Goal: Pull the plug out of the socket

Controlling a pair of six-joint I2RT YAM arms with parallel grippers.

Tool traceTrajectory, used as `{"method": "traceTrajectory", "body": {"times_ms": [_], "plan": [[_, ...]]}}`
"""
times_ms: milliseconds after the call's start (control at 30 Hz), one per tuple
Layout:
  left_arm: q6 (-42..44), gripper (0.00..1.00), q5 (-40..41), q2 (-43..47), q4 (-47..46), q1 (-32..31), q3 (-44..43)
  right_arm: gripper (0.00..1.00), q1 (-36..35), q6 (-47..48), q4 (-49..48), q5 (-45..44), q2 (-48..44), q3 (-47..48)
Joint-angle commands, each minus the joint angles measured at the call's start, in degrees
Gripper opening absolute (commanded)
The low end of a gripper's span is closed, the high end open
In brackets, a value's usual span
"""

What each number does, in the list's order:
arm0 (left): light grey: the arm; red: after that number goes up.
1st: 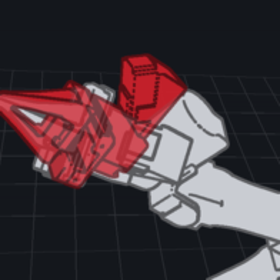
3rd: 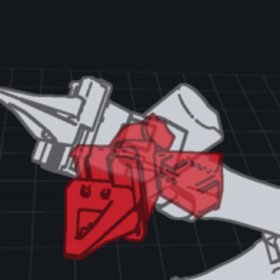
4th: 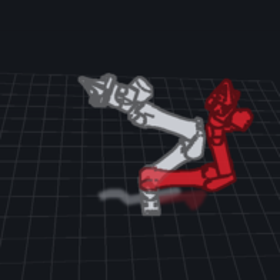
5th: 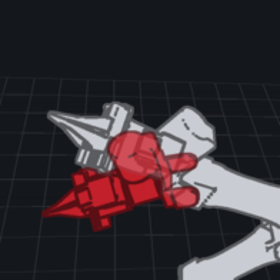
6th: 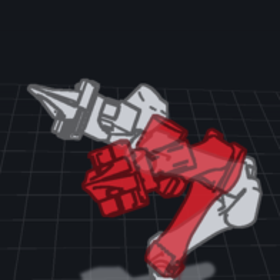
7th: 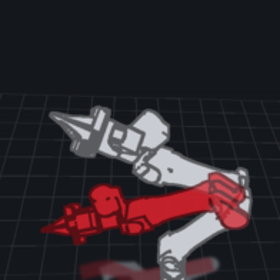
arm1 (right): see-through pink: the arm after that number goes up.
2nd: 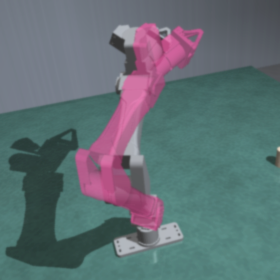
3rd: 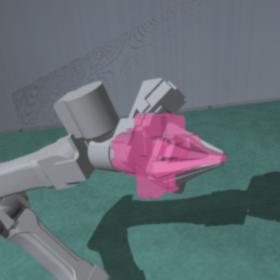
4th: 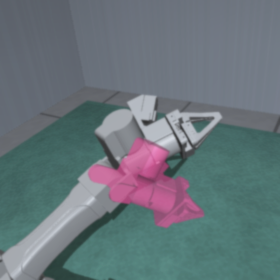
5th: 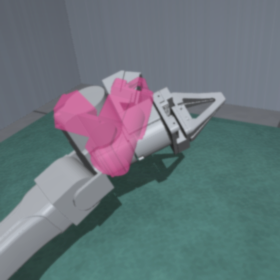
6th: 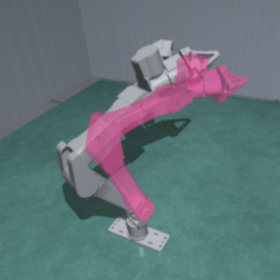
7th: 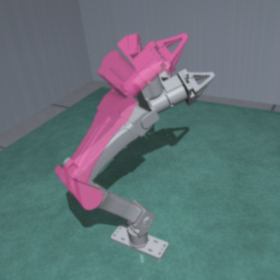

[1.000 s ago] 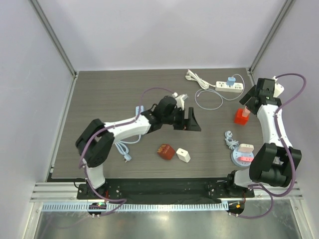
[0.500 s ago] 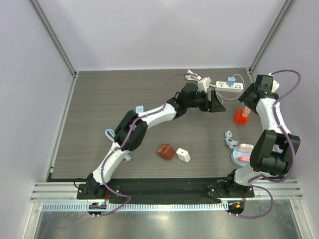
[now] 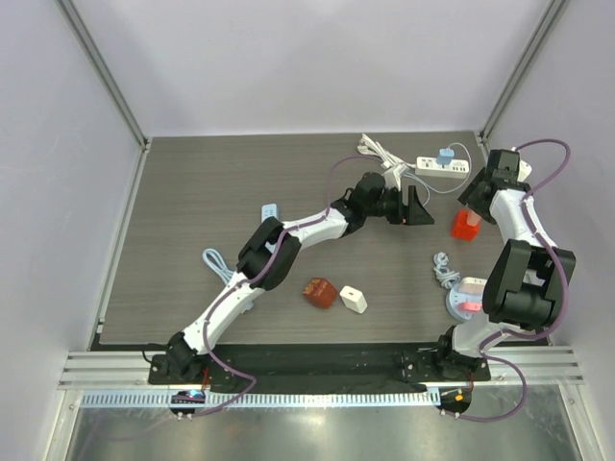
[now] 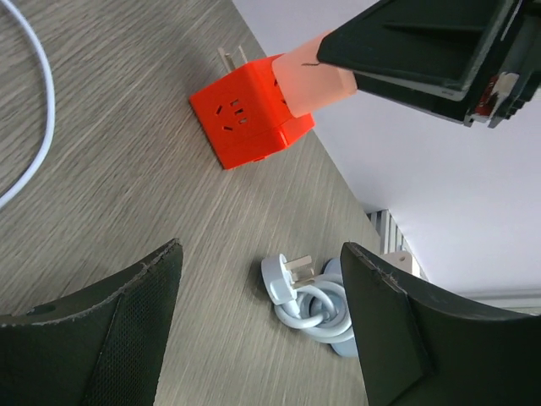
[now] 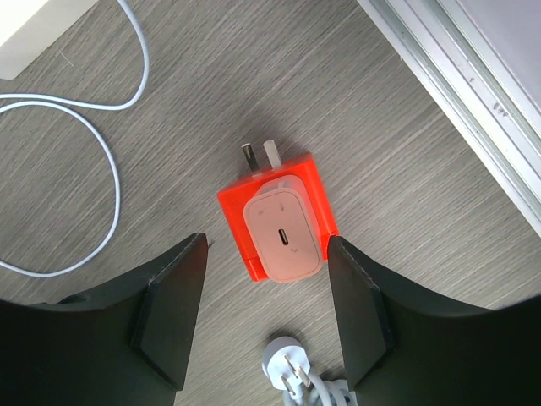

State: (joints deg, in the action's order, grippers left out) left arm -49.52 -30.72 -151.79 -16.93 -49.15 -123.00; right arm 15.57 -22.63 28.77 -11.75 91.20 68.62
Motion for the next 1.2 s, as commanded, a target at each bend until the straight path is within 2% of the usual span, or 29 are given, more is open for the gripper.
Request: {"method": "traceTrajectory", "body": {"times_ms": [0, 67, 100, 600, 767, 867, 1067, 1167], "plan": [[0.3, 0.76, -1.54, -0.09, -1.88, -0.77, -3.47, 0.64, 0.25, 1.27, -2.23, -1.87, -0.76, -0.06], [-0.05, 0.76, -2.15, -1.05, -1.44, -1.04, -5.23, 0.63, 0.25, 1.63, -2.49, -2.23, -0.58, 0.11], [-0.05, 0.76, -2.33, -1.14, -1.35, -1.13, -5.75, 0.59, 0.25, 1.63, -2.5, -2.14, -0.5, 0.11], [2.31, 0.75, -2.68, -0.44, 0.75, -1.22, -6.37, 0.54, 0.25, 0.93, -4.69, -1.17, 1.53, -1.56], [3.9, 0.75, -2.68, -1.23, 3.13, -1.22, -8.39, 0.43, 0.25, 0.75, -5.31, -0.74, 1.88, -2.17], [5.13, 0.76, -2.24, -1.14, 4.53, -1.04, -8.75, 0.28, 0.25, 0.84, -5.66, 0.32, 1.27, -2.7], [5.57, 0.8, -2.24, -1.41, 5.5, -0.78, -8.75, 0.05, 0.07, 0.05, -8.29, 6.64, -1.63, -6.39], [5.75, 0.81, -2.15, -1.67, 5.94, -0.6, -8.92, 0.01, -0.19, -0.22, -10.05, 8.66, -3.57, -9.11]]}}
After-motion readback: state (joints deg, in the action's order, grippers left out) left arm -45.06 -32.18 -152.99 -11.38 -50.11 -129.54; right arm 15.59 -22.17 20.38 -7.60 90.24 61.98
